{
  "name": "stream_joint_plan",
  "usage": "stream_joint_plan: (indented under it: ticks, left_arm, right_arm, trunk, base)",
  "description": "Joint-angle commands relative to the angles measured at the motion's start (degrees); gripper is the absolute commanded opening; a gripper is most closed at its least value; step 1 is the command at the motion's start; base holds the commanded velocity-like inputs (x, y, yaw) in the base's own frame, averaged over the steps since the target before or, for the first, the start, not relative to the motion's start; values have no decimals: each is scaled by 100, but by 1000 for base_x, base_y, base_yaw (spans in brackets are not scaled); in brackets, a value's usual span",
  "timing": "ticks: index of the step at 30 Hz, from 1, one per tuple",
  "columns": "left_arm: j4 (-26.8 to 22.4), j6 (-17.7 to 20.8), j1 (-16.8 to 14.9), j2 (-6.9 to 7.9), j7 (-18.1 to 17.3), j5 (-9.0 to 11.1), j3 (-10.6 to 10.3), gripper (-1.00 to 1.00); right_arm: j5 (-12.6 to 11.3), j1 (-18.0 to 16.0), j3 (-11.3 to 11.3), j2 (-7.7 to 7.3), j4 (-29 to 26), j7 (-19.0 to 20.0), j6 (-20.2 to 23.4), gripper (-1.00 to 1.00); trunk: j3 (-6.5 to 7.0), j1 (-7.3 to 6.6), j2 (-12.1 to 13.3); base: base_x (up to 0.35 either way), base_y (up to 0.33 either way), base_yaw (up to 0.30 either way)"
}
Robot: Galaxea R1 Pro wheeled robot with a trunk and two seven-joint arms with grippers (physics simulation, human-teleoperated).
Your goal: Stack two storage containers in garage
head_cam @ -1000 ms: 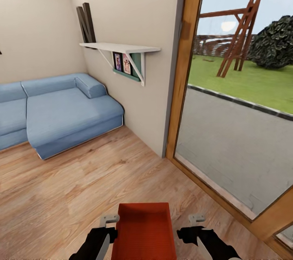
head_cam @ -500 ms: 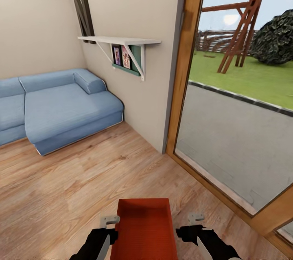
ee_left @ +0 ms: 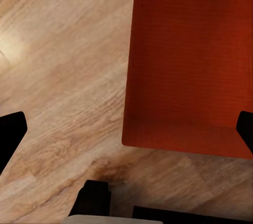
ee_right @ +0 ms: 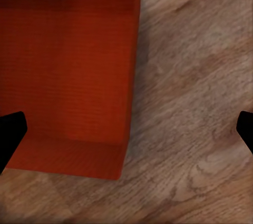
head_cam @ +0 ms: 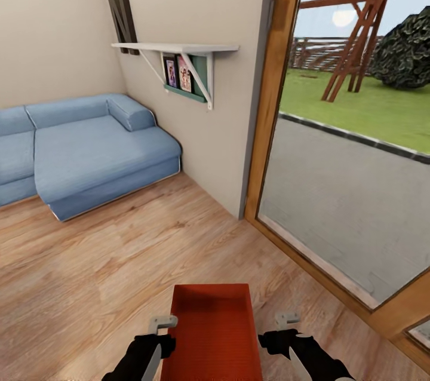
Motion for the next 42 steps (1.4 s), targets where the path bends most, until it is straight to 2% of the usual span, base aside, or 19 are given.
stream_joint_plan:
  ticks: [1,26,33,38,42]
  left_arm:
    - [-9,29,-2,-6,5,-4,17,100]
    - [-9,40,-1,2,5,-1,17,100]
    - [-9,28,0,-20,-29,22,24,100]
    - [-9,20,1,3,-275,26,25,100]
    - [-13,6,2,12,-333,21,26,100]
  right_arm:
    - [25,-1,12,-2,-14,9,35,100]
    - [14,-1,5,-2,-11,4,35,100]
    - [-8,-1,5,-2,-10,4,27,100]
    - [2,-1,5,-2,-11,4,27,100]
    - [6,-1,5,-2,-13,4,23,100]
  trunk:
    - [-33,22,-44]
    - [-712,571,-1047]
    - [-728,571,-1047]
    - [-729,571,-1047]
    - [-729,571,-1047]
  base:
    - [0,0,36]
    - [0,0,10]
    - [-1,0,0]
    - [-202,0,0]
    - [-57,0,0]
